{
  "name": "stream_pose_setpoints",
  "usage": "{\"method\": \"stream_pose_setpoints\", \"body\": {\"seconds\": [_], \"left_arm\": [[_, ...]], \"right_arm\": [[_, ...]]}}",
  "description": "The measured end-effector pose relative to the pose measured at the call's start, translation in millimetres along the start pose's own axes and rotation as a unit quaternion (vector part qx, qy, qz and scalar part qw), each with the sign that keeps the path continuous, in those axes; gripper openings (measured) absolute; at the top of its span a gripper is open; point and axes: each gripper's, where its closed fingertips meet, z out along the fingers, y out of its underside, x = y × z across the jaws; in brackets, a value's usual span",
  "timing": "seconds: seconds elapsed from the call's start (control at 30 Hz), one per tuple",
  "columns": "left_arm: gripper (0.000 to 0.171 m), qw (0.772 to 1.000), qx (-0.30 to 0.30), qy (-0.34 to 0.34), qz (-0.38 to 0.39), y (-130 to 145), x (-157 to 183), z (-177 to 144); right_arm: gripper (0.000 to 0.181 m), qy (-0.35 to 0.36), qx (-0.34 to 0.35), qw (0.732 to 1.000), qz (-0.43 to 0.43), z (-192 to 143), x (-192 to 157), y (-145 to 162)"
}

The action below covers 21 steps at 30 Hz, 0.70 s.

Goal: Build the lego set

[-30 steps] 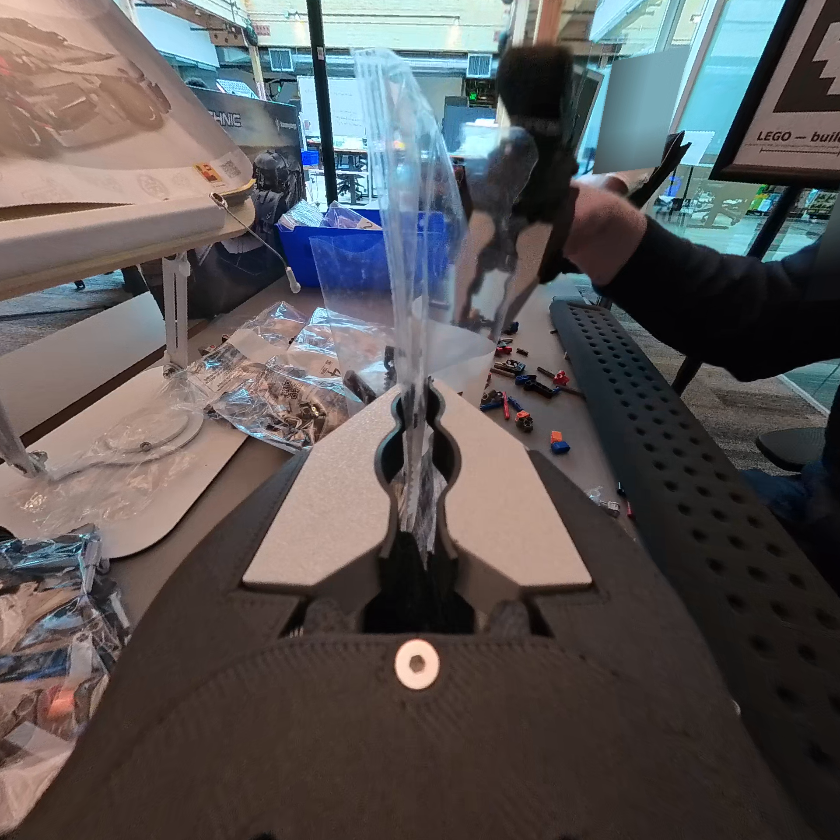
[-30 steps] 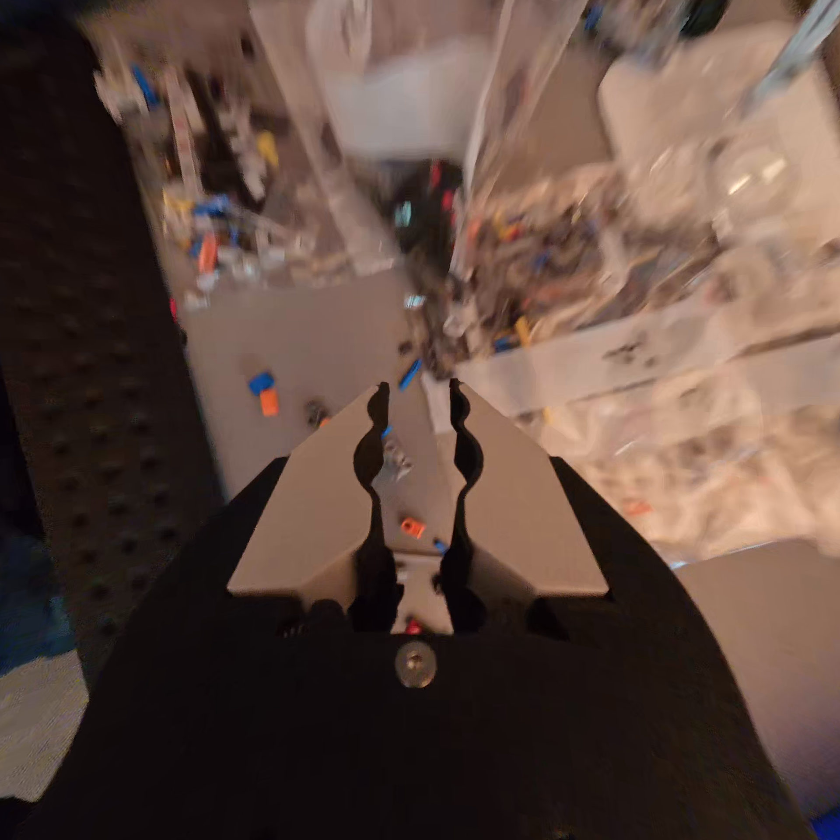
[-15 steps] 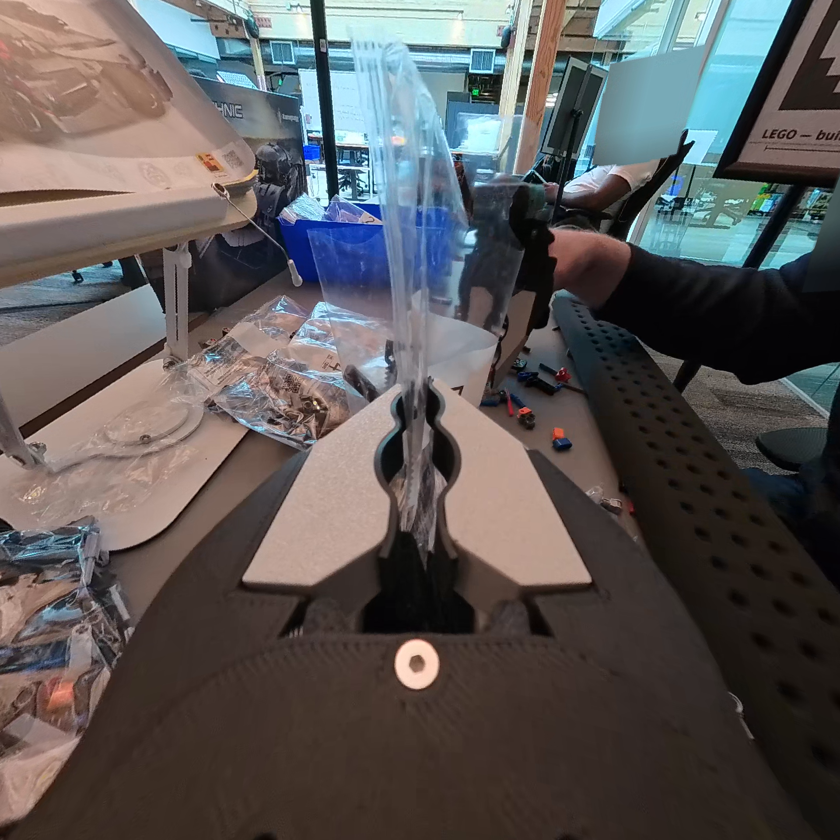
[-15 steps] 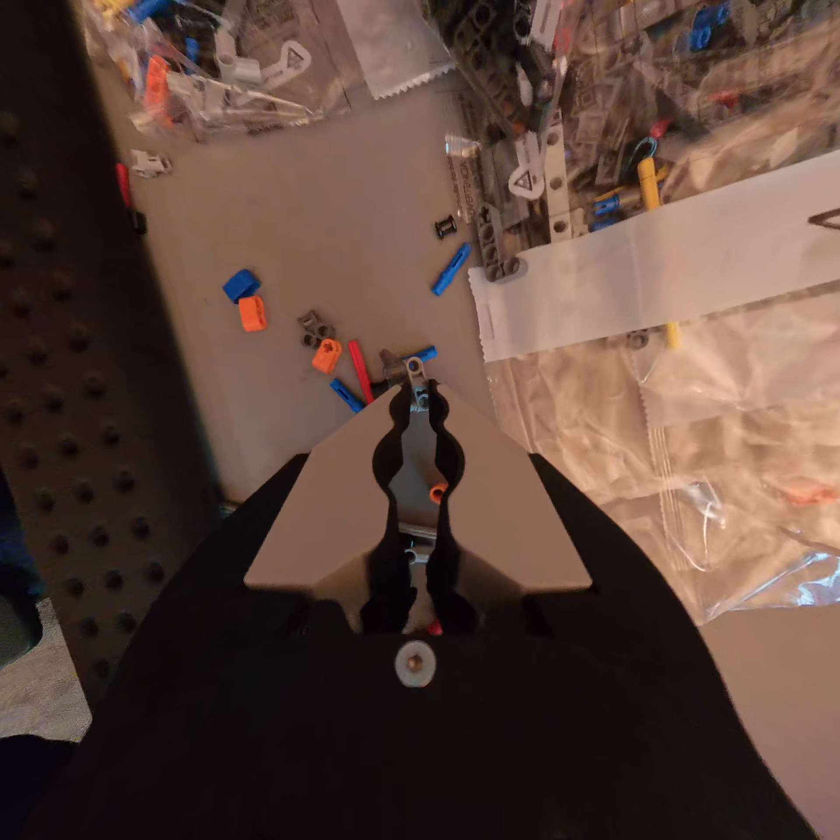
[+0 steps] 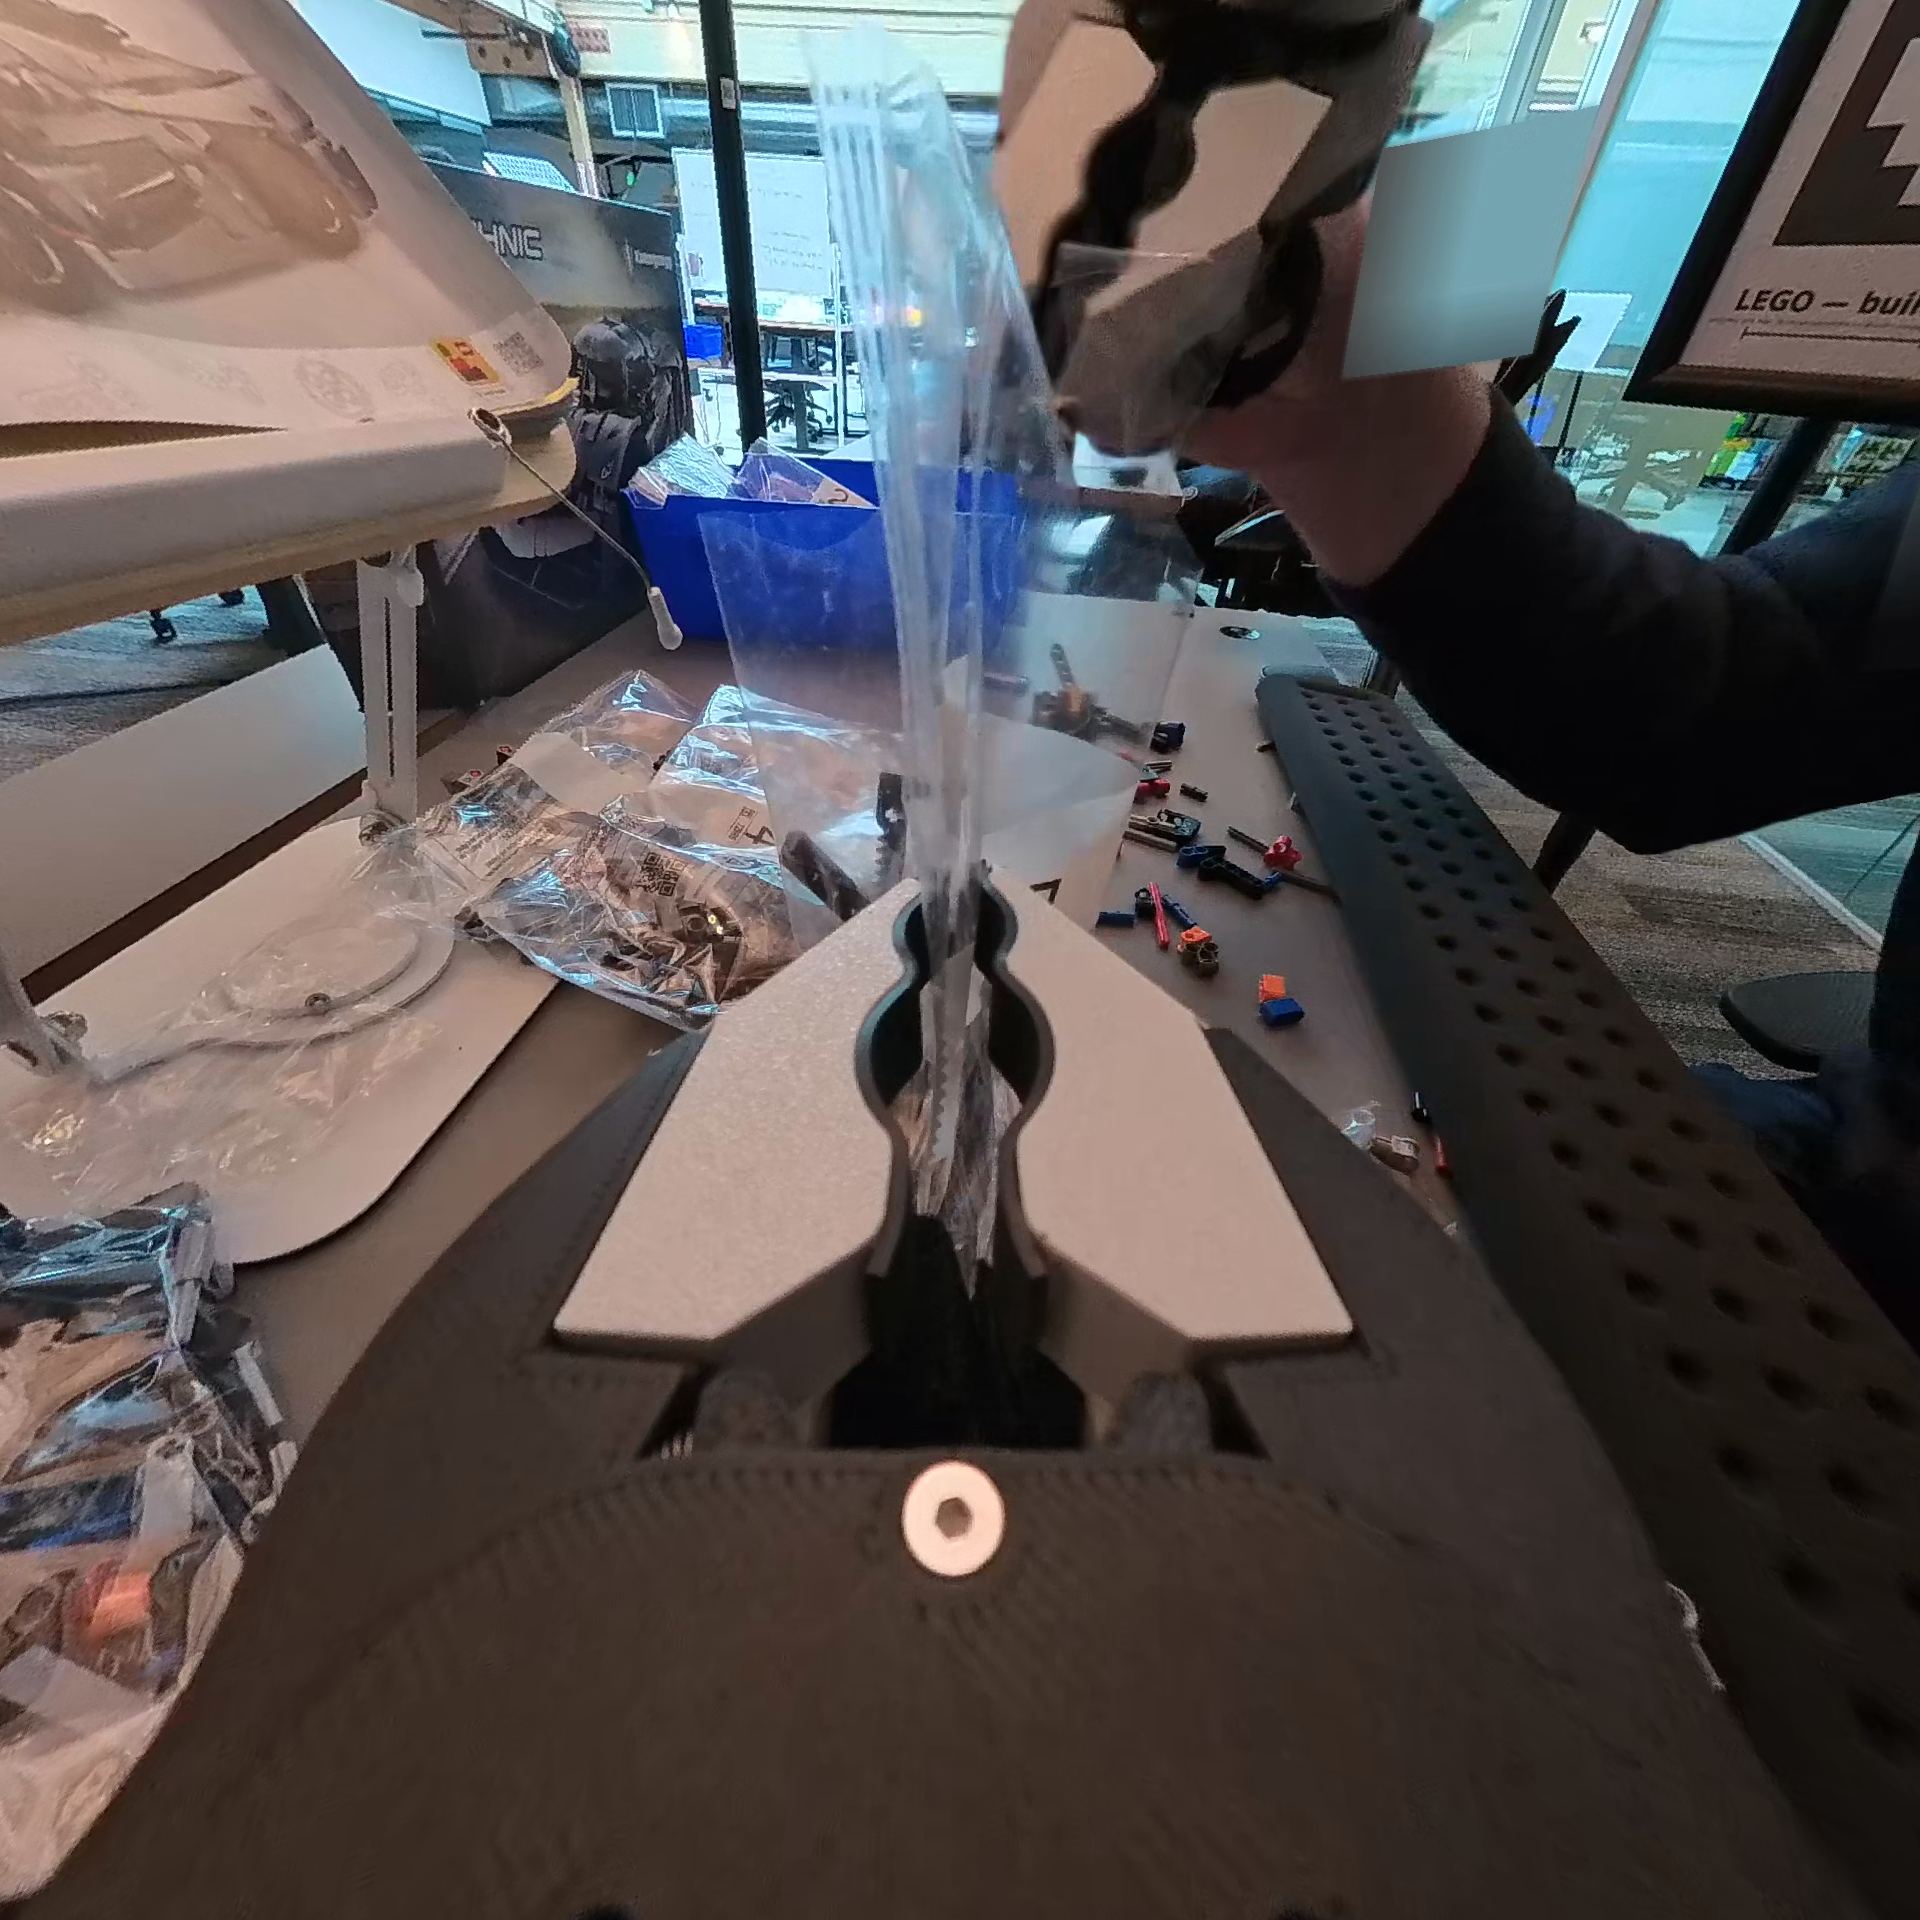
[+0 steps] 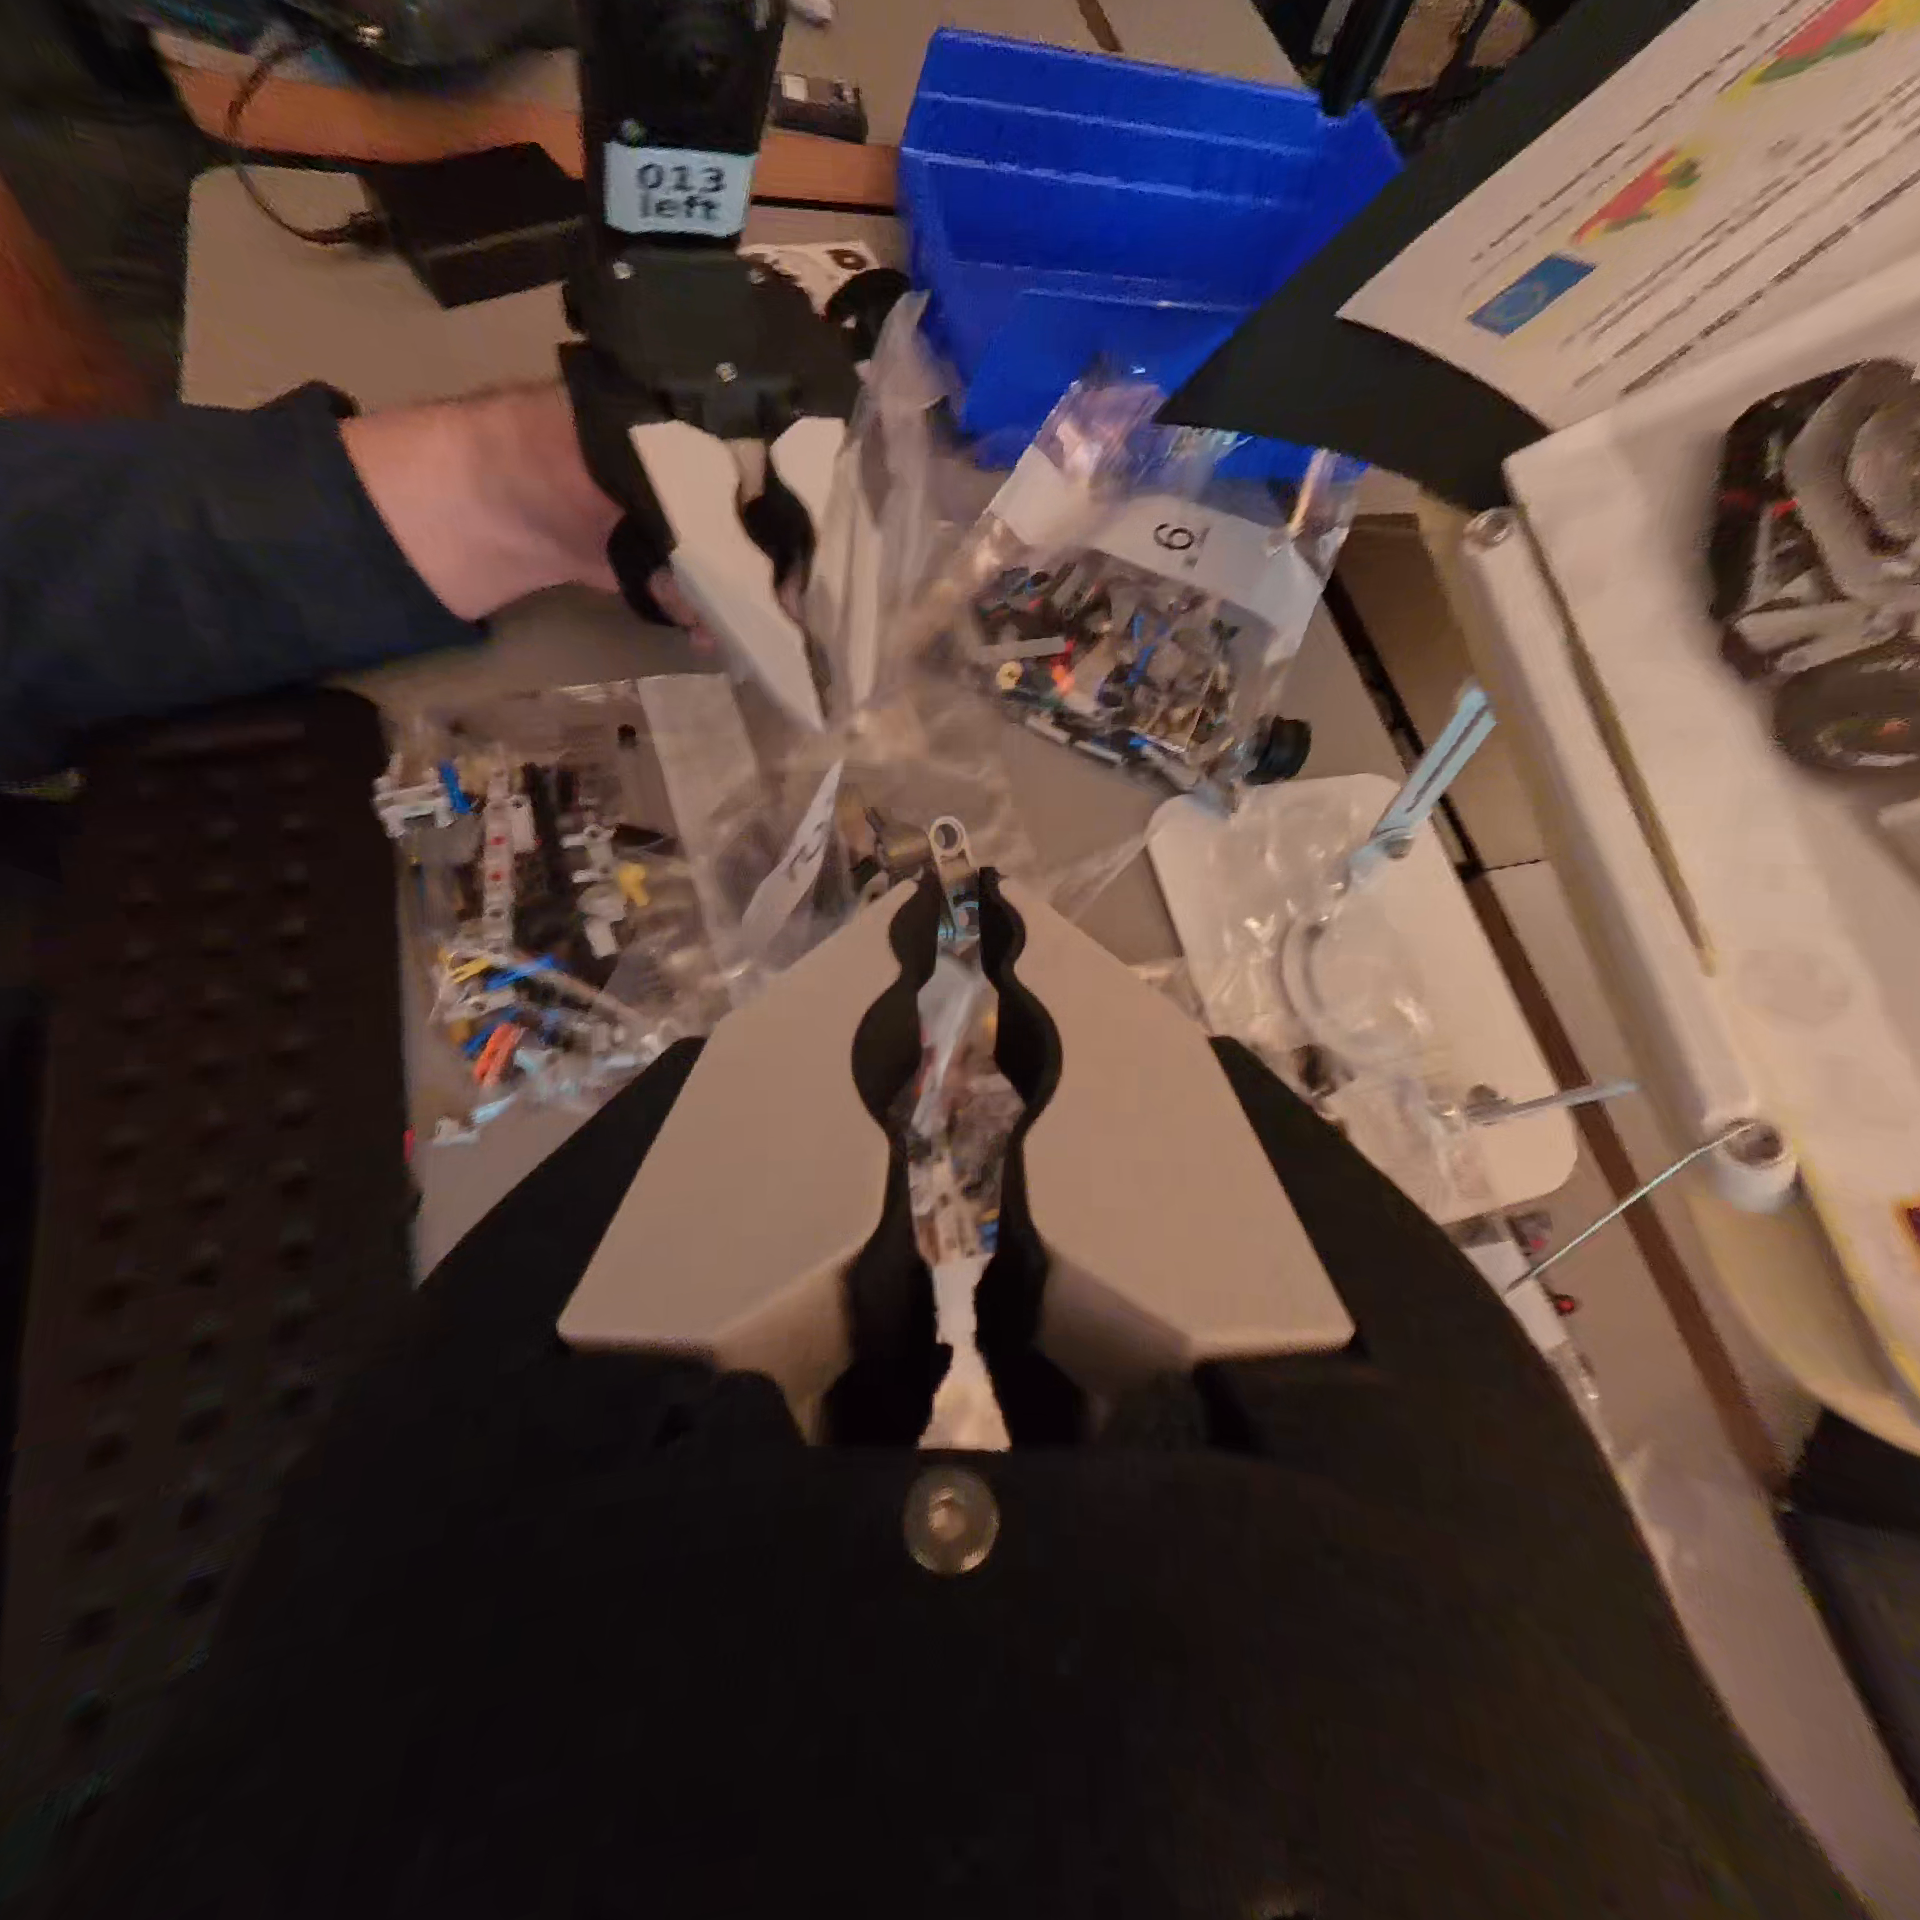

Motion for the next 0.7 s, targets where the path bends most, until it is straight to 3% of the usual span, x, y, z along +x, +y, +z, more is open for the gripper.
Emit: {"method": "stream_pose_setpoints", "body": {"seconds": [0.1, 0.2, 0.37, 0.43, 0.5, 0.7], "left_arm": [[0.004, 1.0, 0.0, 0.002, 0.0, -0.1, 0.8, 0.6], [0.004, 1.0, -0.002, 0.004, 0.001, 0.1, 1.6, 1.5], [0.004, 1.0, -0.003, 0.004, 0.001, 0.2, 1.4, 1.7], [0.004, 1.0, -0.003, 0.003, 0.001, 0.5, 1.0, 1.6], [0.004, 1.0, -0.003, 0.002, 0.0, 0.4, 0.1, 1.4], [0.004, 1.0, -0.003, -0.001, 0.0, 0.9, -0.5, 0.9]], "right_arm": [[0.005, 0.008, -0.013, 1.0, -0.004, 18.3, 7.3, -8.3], [0.028, 0.016, -0.058, 0.998, 0.011, 31.6, 13.9, 5.3], [0.023, 0.052, -0.016, 0.998, 0.018, -1.1, 18.3, 11.6], [0.019, 0.056, -0.027, 0.997, 0.034, -13.9, 18.7, 34.2], [0.018, 0.017, -0.057, 0.996, 0.066, -15.9, 7.1, 66.2], [0.029, -0.025, -0.187, 0.98, 0.066, 25.4, -19.1, 167.5]]}}
